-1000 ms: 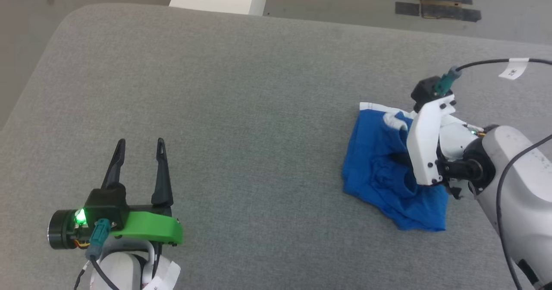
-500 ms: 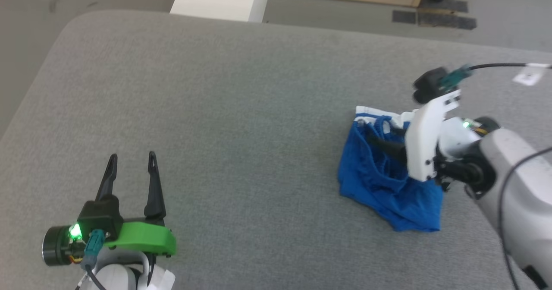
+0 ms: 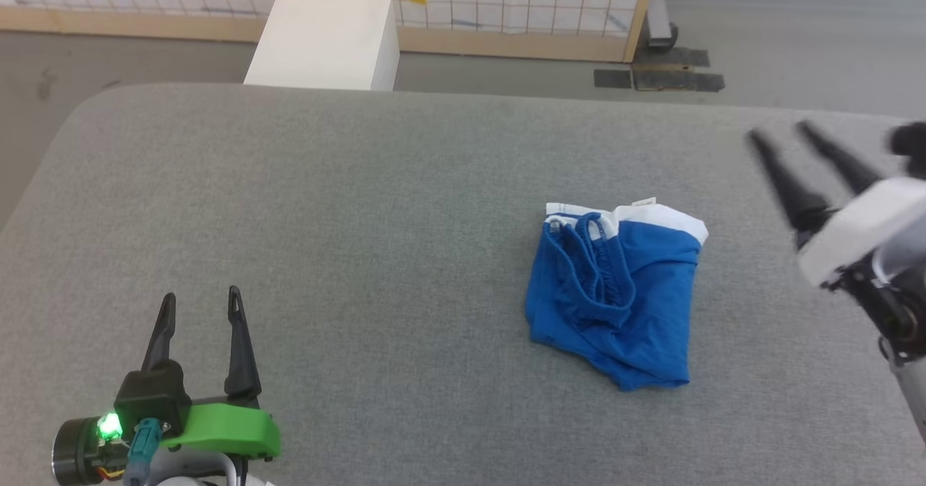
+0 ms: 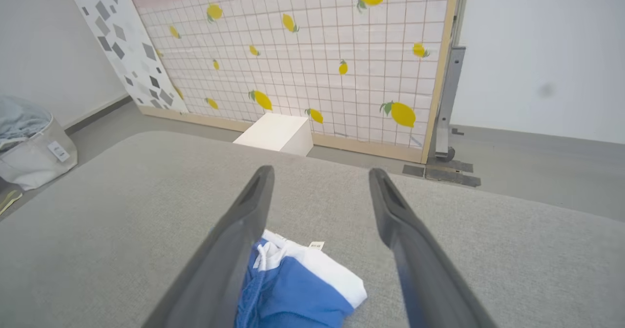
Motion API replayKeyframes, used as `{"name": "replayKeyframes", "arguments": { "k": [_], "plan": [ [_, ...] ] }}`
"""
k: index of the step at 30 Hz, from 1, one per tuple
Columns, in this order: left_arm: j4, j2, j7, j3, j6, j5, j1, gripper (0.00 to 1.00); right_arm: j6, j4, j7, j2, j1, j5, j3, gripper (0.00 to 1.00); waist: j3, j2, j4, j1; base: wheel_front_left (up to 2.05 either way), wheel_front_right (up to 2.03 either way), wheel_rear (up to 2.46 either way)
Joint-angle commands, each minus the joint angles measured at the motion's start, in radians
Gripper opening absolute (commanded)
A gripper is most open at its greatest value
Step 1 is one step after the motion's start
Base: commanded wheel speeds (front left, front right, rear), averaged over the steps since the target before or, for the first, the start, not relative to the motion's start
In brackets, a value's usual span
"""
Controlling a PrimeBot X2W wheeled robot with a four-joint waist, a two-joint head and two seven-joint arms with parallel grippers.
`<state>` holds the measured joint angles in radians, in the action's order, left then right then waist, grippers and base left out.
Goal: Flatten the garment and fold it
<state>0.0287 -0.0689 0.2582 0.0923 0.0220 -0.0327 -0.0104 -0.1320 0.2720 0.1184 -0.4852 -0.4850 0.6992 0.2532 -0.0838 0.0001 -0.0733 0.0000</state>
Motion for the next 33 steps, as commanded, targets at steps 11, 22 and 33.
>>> {"name": "replayKeyframes", "arguments": {
  "k": [11, 22, 33],
  "plan": [
    [-0.039, -0.003, 0.004, -0.020, 0.037, 0.055, -0.041, 1.00, 0.001, -0.147, -0.351, 0.244, 0.267, -0.342, -0.320, 1.00, 0.057, -0.0001, 0.026, 0.0000, 0.00, 0.00, 0.00],
    [-0.043, -0.024, 0.004, -0.086, 0.025, 0.049, -0.032, 1.00, 0.001, -0.321, -0.380, 0.425, 0.479, -0.535, -0.425, 1.00, 0.061, -0.0001, 0.022, 0.0000, 0.00, 0.00, 0.00],
    [-0.022, -0.030, 0.004, -0.092, 0.014, 0.025, -0.023, 1.00, 0.001, -0.345, -0.380, 0.435, 0.555, -0.533, -0.402, 1.00, 0.065, -0.0001, 0.022, 0.0000, 0.00, 0.00, 0.00]
  ]
}}
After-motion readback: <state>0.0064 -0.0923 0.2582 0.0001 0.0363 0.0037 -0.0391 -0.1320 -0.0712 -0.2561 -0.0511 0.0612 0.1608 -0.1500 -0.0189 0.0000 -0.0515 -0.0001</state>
